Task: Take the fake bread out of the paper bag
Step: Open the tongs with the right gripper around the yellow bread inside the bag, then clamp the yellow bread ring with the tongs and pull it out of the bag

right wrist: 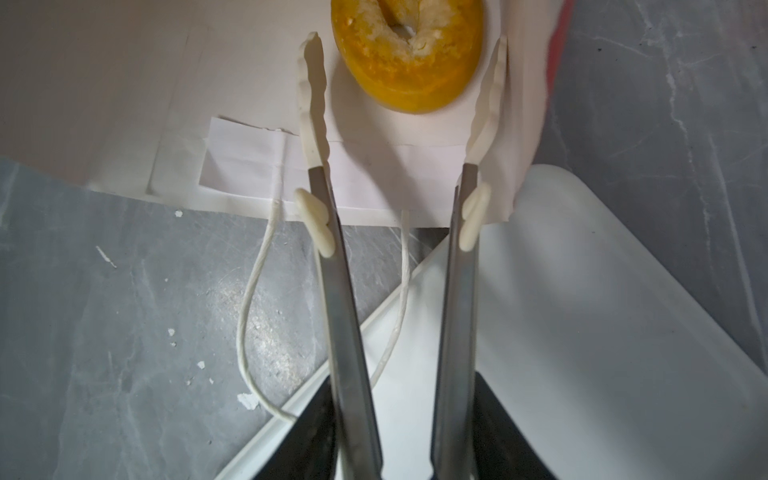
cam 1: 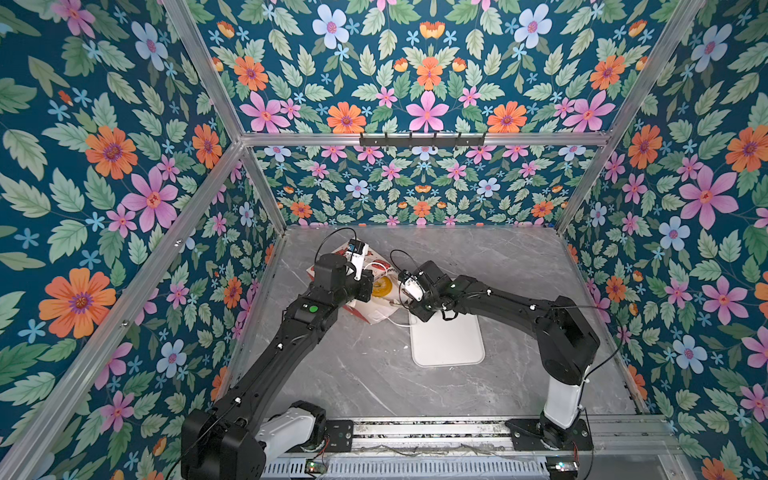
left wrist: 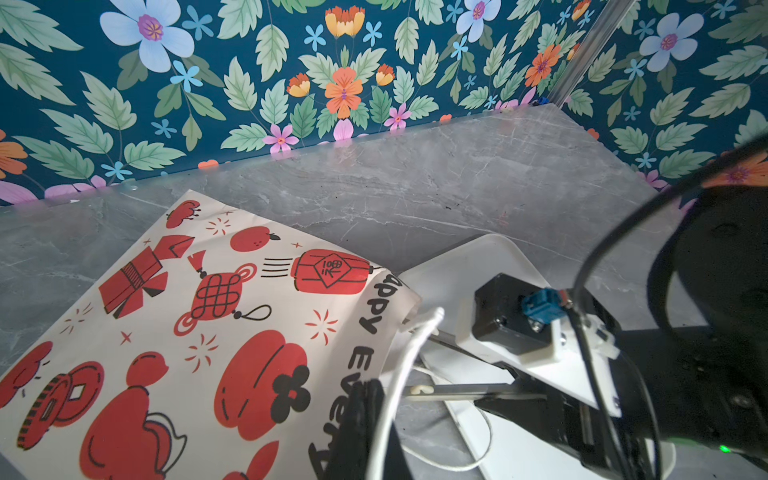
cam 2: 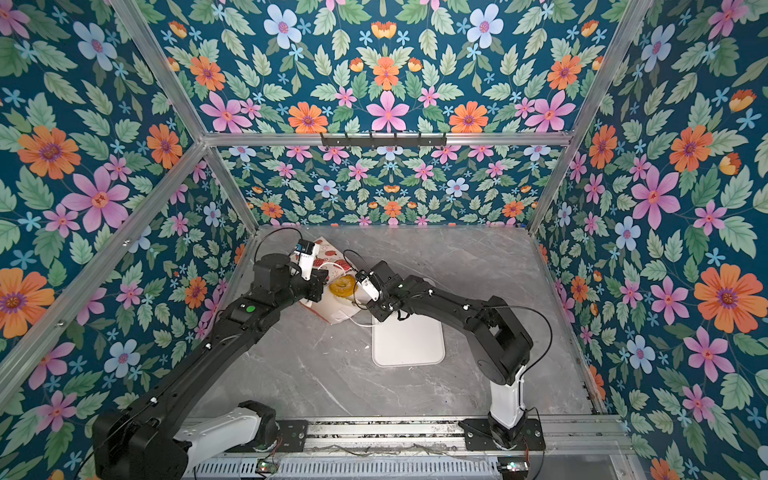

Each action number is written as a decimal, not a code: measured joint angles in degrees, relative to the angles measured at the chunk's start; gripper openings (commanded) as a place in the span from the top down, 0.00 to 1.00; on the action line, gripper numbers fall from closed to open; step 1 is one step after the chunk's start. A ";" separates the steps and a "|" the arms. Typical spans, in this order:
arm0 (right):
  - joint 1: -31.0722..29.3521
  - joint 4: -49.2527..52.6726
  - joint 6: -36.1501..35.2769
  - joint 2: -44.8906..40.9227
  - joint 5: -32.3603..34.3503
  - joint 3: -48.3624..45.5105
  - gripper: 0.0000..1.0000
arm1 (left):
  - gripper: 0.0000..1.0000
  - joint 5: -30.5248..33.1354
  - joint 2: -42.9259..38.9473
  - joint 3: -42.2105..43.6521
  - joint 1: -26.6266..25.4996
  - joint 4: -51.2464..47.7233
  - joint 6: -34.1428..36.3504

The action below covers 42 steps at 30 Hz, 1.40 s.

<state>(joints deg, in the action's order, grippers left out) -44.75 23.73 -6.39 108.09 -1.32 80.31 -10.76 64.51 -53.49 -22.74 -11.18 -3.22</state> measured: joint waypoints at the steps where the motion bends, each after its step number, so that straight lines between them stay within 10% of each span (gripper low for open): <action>1: 0.04 -0.04 -0.02 0.42 -0.02 0.39 0.53 | 1.00 -0.02 0.00 0.00 0.00 0.00 0.00; 22: 0.02 -0.52 -0.42 0.20 0.04 0.68 0.73 | 1.00 -0.83 0.72 0.00 0.00 0.02 -0.85; 42: -2.32 7.82 7.96 -30.03 1.97 -19.98 0.73 | 1.00 0.31 2.95 -0.37 0.00 1.55 -1.62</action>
<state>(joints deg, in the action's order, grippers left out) -47.07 31.55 1.56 78.06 0.64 60.34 -10.46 67.46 -53.87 -22.74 -9.63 -4.84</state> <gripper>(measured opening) 0.321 0.062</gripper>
